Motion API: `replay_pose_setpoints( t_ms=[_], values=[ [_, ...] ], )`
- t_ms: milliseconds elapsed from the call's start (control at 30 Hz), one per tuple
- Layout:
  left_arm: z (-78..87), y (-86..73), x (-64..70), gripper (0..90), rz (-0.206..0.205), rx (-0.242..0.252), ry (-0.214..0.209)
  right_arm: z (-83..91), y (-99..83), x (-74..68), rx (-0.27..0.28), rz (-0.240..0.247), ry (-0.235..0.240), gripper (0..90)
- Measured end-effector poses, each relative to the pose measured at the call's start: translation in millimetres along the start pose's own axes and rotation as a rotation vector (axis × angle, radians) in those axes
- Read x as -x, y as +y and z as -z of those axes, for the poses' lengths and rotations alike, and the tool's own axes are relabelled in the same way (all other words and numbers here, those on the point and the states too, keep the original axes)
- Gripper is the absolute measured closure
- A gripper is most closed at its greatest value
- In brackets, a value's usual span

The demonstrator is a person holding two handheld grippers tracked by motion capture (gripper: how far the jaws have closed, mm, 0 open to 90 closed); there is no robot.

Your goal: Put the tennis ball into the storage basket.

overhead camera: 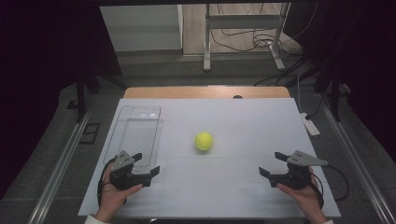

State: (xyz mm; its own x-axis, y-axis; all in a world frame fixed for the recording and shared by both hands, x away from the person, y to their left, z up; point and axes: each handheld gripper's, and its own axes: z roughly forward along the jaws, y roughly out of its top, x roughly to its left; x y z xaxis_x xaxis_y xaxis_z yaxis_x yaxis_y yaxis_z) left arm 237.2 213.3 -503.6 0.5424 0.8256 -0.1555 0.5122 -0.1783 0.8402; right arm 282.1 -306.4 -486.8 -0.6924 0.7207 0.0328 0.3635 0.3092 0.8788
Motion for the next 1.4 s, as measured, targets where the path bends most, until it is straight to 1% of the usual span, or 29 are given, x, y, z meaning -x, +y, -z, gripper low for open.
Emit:
replay_pose_setpoints(
  t_ms=[333,700,967,1067,1200,1400],
  values=[
    [2.6,0.3,0.5,11.6,0.0,0.002,0.001,0.2,0.3,0.0,0.0,-0.001,-0.003,11.4],
    [0.1,4.6,3.3,11.9,0.0,-0.01,0.001,0.5,-1.1,1.4,-0.004,-0.005,-0.007,11.5],
    [0.8,12.3,4.5,12.1,0.001,-0.012,0.012,-0.8,-2.1,2.4,-0.008,-0.01,-0.005,11.6],
    [0.4,16.0,4.5,12.1,-0.002,-0.024,0.006,-0.6,-2.5,3.5,-0.006,-0.011,-0.005,11.6],
    [0.2,22.0,6.4,12.1,-0.008,-0.025,0.003,-0.4,-3.1,5.0,-0.008,-0.014,-0.005,11.6],
    [-2.8,30.8,8.0,12.0,-0.016,-0.041,-0.014,-0.3,-3.2,5.1,-0.008,-0.015,-0.008,11.6]
  ],
)
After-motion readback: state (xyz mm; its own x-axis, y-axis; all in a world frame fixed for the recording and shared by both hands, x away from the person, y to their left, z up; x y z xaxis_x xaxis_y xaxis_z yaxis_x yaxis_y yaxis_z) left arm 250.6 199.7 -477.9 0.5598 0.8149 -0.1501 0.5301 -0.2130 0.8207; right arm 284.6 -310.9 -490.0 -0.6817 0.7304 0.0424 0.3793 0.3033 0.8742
